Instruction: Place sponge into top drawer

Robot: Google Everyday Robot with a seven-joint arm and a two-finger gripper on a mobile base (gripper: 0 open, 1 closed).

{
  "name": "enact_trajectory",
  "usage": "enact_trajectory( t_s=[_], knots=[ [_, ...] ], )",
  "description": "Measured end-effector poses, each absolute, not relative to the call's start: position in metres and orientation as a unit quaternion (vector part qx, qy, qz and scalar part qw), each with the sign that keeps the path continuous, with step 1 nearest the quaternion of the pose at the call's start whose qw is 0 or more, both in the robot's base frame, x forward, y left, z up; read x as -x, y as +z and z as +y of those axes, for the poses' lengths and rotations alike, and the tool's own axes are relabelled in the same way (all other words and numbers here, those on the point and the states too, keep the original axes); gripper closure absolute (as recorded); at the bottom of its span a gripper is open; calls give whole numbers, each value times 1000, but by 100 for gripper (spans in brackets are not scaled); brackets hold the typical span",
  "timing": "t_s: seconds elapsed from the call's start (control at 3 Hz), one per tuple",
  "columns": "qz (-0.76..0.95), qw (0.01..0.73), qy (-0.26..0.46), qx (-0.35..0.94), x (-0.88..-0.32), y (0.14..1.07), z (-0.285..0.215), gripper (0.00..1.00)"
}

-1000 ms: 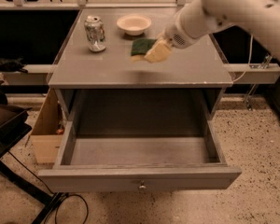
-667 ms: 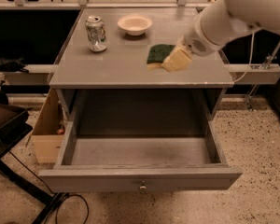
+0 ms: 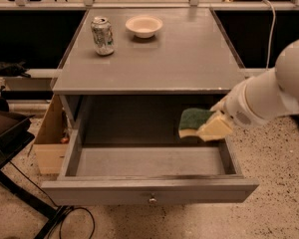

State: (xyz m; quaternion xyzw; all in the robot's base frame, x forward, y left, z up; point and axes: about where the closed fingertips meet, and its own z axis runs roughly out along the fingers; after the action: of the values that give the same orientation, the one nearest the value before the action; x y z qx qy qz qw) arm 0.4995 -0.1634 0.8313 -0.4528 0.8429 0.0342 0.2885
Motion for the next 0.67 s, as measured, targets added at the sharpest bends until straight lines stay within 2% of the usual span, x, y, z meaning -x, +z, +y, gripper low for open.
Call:
enact_trajectory(
  t_s=[0.33, 0.67],
  knots=[
    [850, 287, 70, 437, -490, 782, -184, 100],
    [848, 285, 75, 440, -491, 774, -183, 100]
  ],
)
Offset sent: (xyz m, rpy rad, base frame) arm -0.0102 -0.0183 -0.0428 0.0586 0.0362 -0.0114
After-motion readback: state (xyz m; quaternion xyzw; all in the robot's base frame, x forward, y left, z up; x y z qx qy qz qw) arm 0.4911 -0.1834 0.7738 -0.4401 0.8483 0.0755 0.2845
